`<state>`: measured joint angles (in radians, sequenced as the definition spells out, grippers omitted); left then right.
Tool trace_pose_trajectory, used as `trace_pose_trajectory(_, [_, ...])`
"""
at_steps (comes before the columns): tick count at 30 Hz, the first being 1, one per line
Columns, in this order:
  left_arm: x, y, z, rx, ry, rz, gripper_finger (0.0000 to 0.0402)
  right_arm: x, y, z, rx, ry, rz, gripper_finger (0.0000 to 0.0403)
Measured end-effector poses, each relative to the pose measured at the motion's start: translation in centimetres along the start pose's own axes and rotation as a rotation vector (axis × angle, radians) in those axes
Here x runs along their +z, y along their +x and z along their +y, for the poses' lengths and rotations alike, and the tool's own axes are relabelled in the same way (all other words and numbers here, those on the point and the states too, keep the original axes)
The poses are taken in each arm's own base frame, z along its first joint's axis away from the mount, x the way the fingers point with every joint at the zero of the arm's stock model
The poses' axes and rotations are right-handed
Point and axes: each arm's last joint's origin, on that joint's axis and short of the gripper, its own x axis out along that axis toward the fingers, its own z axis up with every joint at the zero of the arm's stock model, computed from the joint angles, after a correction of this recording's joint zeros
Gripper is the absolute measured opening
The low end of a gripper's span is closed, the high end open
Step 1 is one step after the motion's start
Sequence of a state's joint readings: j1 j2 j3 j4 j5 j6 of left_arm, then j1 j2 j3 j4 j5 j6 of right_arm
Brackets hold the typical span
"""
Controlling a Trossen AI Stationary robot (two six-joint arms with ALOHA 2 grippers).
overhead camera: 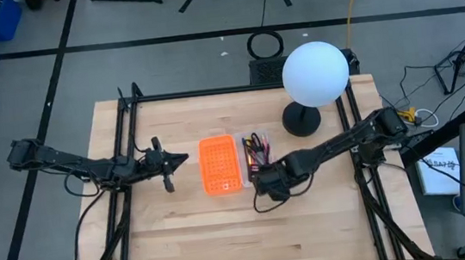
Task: Pick & place school supplies into a supply box
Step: Put the black pen into the orange supply box
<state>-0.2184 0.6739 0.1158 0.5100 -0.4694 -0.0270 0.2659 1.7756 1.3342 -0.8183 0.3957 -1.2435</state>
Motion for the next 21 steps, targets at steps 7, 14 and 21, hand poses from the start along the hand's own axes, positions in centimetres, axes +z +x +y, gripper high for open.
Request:
trace_pose_trajectory(7, [-0.1,0.0,0.0,0.0,0.012,0.012,0.0026,-1.9,0.9,-2.5,-0.143,-0.086,-0.144,0.0019])
trace_pose_trajectory(14, [-0.1,0.0,0.0,0.003,0.015,0.012,0.0026,-5.2,2.2,-3.4,-0.15,-0.082,-0.243,0.0019])
trace_pose_trajectory(21, [-0.1,0.0,0.0,0.003,0.089,0.011,0.0026,-7.0,4.6,-2.8,-0.174,-0.048,-0.306,0.0019])
